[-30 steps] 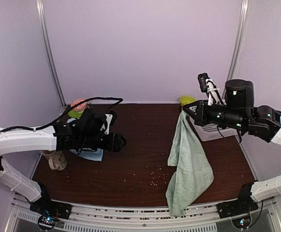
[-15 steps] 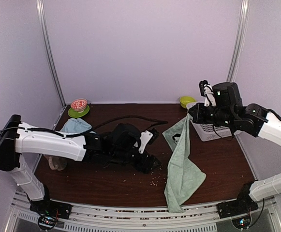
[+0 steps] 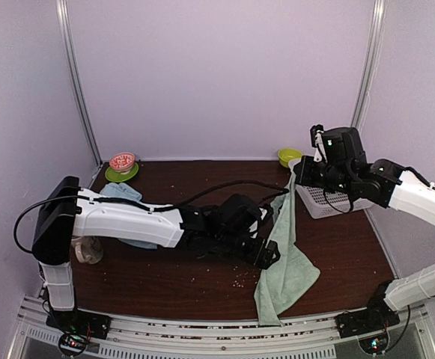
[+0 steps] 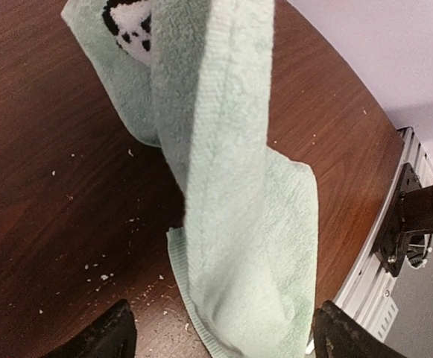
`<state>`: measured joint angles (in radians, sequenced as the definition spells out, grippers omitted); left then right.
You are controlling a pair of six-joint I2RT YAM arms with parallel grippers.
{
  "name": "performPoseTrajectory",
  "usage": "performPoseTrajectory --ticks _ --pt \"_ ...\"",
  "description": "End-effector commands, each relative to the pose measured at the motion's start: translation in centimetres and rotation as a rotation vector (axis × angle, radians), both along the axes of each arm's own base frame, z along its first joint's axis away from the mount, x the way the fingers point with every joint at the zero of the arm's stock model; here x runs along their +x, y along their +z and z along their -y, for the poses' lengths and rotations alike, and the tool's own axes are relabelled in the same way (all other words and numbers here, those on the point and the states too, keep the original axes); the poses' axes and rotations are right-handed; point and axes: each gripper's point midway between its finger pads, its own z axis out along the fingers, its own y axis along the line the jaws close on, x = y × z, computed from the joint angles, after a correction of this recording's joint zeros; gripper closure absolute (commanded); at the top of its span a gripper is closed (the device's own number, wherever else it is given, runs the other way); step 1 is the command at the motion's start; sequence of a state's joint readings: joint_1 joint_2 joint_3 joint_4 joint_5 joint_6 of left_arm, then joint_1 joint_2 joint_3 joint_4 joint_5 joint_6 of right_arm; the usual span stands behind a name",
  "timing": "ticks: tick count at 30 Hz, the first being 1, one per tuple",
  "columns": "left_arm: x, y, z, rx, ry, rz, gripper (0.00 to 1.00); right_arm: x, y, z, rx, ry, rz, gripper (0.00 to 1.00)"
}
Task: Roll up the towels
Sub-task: Pick up the towel from the center of the board.
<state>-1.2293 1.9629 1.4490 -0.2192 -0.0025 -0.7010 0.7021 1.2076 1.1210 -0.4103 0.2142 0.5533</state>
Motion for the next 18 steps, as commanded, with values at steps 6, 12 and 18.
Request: performPoseTrajectory --ticks 6,12,18 --pt "0.6 -3.4 -0.4 0.132 0.04 -0.03 0.44 0.2 3.9 0.8 0.07 -0.034 0.086 1.0" --pt "2.1 -2.9 -3.4 0.169 0.059 0.013 0.92 -0.6 4.3 1.4 0.083 -0.026 0.094 1.0" --pt "3.7 6.1 -8.3 0.225 0.046 0.235 1.0 -3.0 4.4 2.5 0.139 -0.003 0.086 1.0"
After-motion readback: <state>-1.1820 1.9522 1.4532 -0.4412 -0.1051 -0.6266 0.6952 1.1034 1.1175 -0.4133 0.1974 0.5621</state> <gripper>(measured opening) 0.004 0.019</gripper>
